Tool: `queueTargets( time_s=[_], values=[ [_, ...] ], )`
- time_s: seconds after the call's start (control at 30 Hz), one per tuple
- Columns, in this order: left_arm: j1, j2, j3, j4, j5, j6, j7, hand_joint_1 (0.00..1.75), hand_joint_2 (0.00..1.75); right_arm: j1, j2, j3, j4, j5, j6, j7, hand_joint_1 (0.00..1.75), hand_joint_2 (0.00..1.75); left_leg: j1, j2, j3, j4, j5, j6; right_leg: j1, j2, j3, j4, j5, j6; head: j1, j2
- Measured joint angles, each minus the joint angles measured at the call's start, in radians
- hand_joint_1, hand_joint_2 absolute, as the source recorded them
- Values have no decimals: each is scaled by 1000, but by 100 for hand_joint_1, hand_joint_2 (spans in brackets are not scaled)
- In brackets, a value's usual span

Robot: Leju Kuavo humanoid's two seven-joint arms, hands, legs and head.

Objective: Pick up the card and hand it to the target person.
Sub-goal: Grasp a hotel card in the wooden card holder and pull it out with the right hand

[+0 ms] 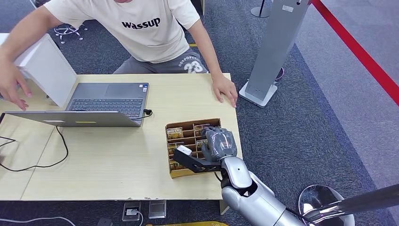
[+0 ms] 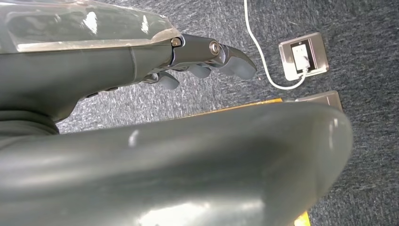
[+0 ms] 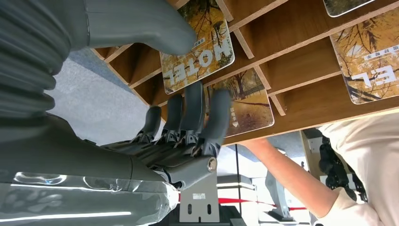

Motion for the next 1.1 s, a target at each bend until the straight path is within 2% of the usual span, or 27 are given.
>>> queueTargets(
  time_s=[0.13,0.3,0.77,1.1],
  values=[
    [0,2,0,0,-1,0,0,0,0,0,0,0,1,-2,-1,0,94,175,0,0,0,0,0,0,0,0,0,0,0,0,0,0],
    [0,2,0,0,-1,0,0,0,0,0,0,0,2,-4,-2,0,132,175,0,0,0,0,0,0,0,0,0,0,0,0,0,0],
    [-1,3,-1,0,1,0,0,0,0,0,0,0,2,-6,-3,-2,134,175,0,0,0,0,0,0,0,0,0,0,0,0,0,0],
    [-1,3,-4,0,-6,-14,-13,0,0,0,0,0,2,-13,-2,-4,145,175,0,0,0,0,0,0,0,0,0,0,0,0,0,0]
  ],
)
